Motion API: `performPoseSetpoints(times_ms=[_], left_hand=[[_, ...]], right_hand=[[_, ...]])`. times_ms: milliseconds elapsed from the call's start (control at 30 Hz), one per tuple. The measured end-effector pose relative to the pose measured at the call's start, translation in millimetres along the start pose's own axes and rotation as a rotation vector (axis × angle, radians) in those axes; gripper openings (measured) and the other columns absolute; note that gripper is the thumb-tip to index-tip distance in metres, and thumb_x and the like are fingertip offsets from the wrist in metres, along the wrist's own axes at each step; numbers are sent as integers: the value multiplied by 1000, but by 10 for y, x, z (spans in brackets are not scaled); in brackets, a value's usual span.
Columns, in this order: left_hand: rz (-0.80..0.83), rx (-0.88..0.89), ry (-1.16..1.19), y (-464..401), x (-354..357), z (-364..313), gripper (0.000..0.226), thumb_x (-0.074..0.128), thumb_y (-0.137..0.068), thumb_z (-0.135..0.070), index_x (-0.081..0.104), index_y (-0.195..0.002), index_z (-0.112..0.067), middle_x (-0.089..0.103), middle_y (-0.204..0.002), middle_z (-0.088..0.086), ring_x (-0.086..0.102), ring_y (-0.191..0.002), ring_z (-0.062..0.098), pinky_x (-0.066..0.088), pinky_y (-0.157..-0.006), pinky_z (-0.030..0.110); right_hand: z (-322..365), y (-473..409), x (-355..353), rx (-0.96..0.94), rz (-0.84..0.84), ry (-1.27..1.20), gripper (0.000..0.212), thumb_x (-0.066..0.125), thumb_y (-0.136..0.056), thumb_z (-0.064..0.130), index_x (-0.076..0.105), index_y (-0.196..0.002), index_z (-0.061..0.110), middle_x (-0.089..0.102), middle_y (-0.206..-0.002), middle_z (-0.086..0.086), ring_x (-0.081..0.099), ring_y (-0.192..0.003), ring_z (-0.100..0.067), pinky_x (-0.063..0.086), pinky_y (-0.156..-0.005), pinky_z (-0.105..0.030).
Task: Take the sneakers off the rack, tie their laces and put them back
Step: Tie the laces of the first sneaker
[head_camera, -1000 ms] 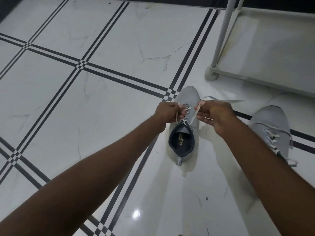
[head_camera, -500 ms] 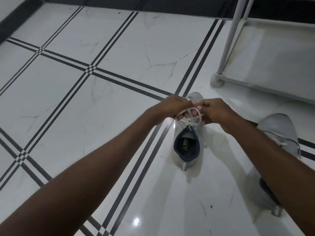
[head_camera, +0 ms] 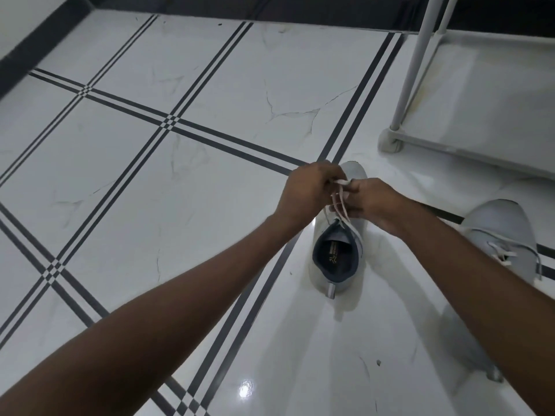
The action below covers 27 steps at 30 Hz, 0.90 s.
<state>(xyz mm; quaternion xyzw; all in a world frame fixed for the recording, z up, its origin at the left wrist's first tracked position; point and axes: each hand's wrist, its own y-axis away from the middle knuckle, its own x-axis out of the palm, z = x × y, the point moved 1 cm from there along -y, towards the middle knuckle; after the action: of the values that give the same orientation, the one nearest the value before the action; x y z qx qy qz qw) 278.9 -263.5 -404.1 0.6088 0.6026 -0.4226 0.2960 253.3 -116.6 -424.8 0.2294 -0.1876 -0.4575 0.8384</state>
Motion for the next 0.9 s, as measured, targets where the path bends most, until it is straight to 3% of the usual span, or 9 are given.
performPoseSetpoints(times_ms=[67,167,300,433,500,600,667,767,900], left_hand=[[-41,-165,195,9,-21,23,12,74,-77,-12,79,-87,-16,74,-83,-3,60,-68,8,43,-63,19],[1,-418,474,69,-89,154,11,78,-77,-13,81,-88,-14,77,-80,0,66,-69,2,51,-68,16],[54,-881,746,203,-138,449,13,72,-85,-5,76,-95,1,76,-85,19,69,-64,16,63,-76,34],[271,-1257,681,418,-54,660,28,62,-94,-10,64,-111,11,70,-84,19,67,-60,20,58,-52,27],[370,-1193,576,441,9,622,37,62,-94,-19,57,-117,10,65,-99,21,66,-74,26,58,-62,32],[354,-661,166,276,105,407,57,74,-83,-32,57,-130,-6,62,-124,13,62,-105,27,53,-86,36],[370,-420,34,211,177,187,43,79,-78,-31,70,-117,-15,69,-119,8,64,-111,24,52,-95,37],[392,-427,61,247,292,130,15,81,-75,-29,75,-85,-18,72,-89,2,70,-94,22,55,-85,35],[366,-421,117,233,266,172,14,82,-76,-22,76,-82,-11,76,-86,4,71,-86,18,53,-77,28]], right_hand=[[-43,-17,-52,21,-15,-91,15,57,-94,4,70,-101,5,71,-101,-15,68,-87,-24,57,-87,-37],[-76,-36,-202,-51,-300,14,10,69,-86,9,74,-79,14,73,-93,-13,69,-88,-28,57,-79,-36],[-88,129,-416,-187,-775,593,5,72,-80,17,77,-81,16,73,-81,-9,62,-71,-25,42,-58,-21],[-257,307,-530,112,-904,1151,12,68,-80,20,75,-89,14,71,-90,-15,59,-94,-36,39,-82,-35],[-374,341,-433,79,-885,1235,15,66,-79,17,72,-92,14,69,-91,-15,53,-98,-37,37,-85,-38],[-471,311,-186,-198,-670,996,29,61,-79,5,74,-103,15,72,-99,-15,58,-97,-37,46,-82,-36],[-526,274,-31,-237,-504,852,27,66,-80,9,75,-103,20,75,-100,-8,65,-92,-30,50,-79,-31],[-571,247,38,-237,-480,749,9,71,-79,12,74,-83,19,73,-86,-4,67,-80,-25,50,-71,-29],[-545,263,3,-225,-485,589,10,68,-81,6,67,-74,13,69,-65,-5,68,-55,-21,59,-60,-33]])
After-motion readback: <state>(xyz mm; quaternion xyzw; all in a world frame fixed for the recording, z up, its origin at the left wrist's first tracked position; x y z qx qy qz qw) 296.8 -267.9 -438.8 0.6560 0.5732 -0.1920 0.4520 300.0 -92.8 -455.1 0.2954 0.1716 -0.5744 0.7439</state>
